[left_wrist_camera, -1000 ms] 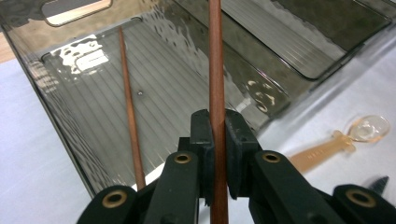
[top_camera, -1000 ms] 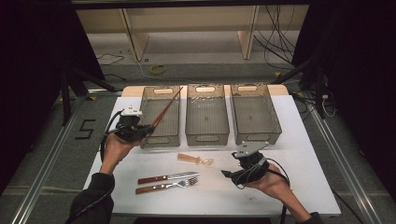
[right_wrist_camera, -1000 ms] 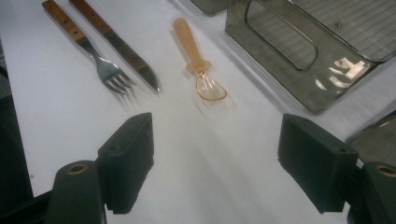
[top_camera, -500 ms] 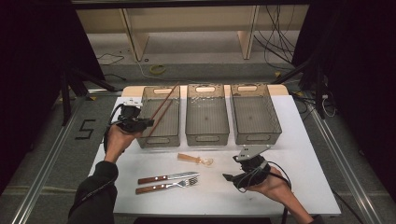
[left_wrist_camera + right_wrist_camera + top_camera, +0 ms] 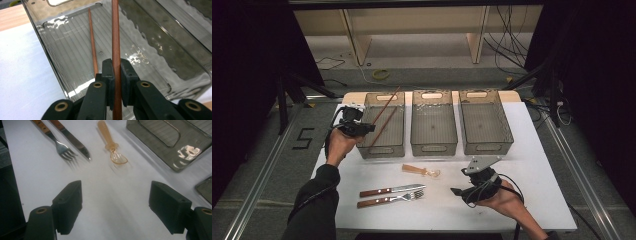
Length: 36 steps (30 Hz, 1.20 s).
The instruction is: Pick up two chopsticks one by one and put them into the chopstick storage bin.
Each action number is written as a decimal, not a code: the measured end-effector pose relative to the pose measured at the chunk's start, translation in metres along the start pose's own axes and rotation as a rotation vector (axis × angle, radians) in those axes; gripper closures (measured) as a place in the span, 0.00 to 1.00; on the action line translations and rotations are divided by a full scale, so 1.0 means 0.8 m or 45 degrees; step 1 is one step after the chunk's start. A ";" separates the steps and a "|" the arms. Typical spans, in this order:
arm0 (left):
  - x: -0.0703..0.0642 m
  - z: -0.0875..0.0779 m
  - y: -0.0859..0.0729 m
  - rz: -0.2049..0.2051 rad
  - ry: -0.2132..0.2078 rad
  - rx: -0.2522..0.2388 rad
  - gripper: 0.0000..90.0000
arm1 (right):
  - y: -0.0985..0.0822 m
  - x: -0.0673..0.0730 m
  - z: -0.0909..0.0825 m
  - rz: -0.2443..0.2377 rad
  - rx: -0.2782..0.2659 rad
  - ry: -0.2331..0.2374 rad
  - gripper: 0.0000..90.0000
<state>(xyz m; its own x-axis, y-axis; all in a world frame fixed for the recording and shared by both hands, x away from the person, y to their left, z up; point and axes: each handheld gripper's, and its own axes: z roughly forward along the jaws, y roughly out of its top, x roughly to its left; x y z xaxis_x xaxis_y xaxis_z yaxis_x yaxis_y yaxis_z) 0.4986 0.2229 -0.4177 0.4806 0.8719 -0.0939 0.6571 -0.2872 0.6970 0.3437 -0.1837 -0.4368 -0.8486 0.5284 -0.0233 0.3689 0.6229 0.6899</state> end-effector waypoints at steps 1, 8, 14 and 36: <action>0.000 0.002 0.000 -0.006 0.000 0.004 0.92 | 0.000 0.000 0.000 -0.001 0.002 0.003 0.31; 0.002 0.010 0.001 -0.030 0.002 0.022 0.92 | -0.001 0.002 0.000 -0.007 0.003 0.012 0.31; 0.005 0.016 -0.001 -0.055 0.005 0.038 0.92 | -0.001 0.002 0.001 -0.011 0.008 0.017 0.31; -0.020 -0.001 0.000 -0.003 -0.120 -0.032 0.43 | -0.001 0.003 -0.001 -0.008 -0.002 0.020 0.31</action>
<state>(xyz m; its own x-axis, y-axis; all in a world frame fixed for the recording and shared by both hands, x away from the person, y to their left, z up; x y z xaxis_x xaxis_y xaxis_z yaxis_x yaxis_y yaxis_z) 0.4904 0.2089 -0.4153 0.5327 0.8308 -0.1611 0.6438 -0.2743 0.7143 0.3412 -0.1835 -0.4366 -0.8569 0.5152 -0.0165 0.3628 0.6256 0.6906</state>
